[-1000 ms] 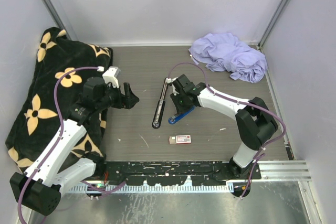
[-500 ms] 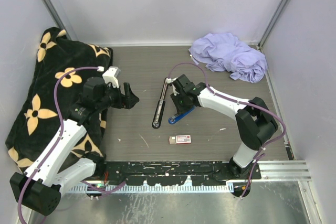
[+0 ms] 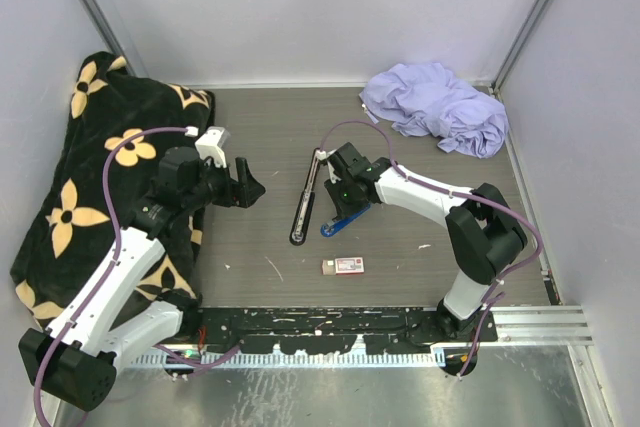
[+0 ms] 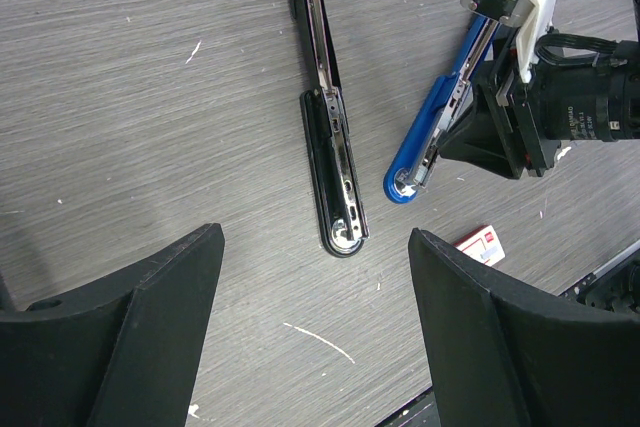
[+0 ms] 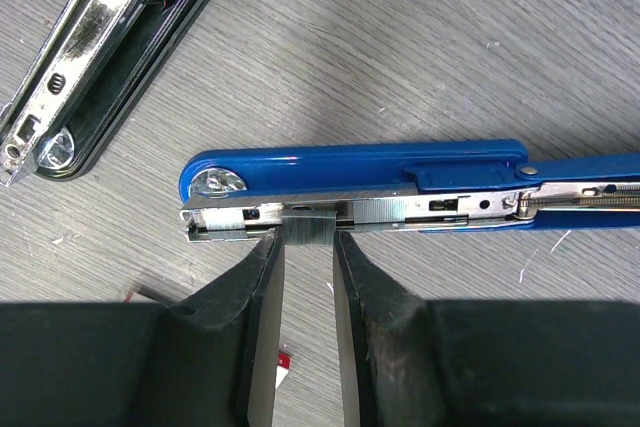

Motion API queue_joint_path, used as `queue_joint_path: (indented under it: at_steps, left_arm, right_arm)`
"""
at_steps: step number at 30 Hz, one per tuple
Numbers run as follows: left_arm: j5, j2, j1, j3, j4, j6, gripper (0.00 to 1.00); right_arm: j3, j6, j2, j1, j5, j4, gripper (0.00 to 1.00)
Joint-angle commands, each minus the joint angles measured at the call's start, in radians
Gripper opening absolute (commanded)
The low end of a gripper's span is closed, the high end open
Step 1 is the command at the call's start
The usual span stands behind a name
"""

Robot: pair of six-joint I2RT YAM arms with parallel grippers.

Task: Load the staples into the stapler
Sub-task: Install the staple into the stapler.

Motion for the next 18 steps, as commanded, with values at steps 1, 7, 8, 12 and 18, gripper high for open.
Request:
queue_joint_path:
  at_steps: [1, 7, 8, 12, 18]
  left_arm:
    - [0.011, -0.005, 0.005, 0.013, 0.027, 0.005, 0.77]
    - [0.013, -0.006, 0.005, 0.013, 0.027, 0.005, 0.77]
    - [0.013, -0.005, 0.005, 0.013, 0.027, 0.005, 0.77]
    - [0.013, -0.006, 0.006, 0.013, 0.027, 0.005, 0.77]
    - [0.013, -0.004, 0.005, 0.013, 0.027, 0.005, 0.77]
  right_arm:
    - [0.034, -0.007, 0.004, -0.001, -0.007, 0.017, 0.27]
    - [0.037, -0.007, 0.011, -0.002, -0.011, 0.019, 0.27]
    - [0.037, -0.008, 0.012, -0.002, -0.011, 0.019, 0.27]
    - [0.037, -0.006, 0.016, -0.002, -0.011, 0.022, 0.27]
    - [0.042, -0.005, 0.016, -0.002, -0.007, 0.024, 0.27]
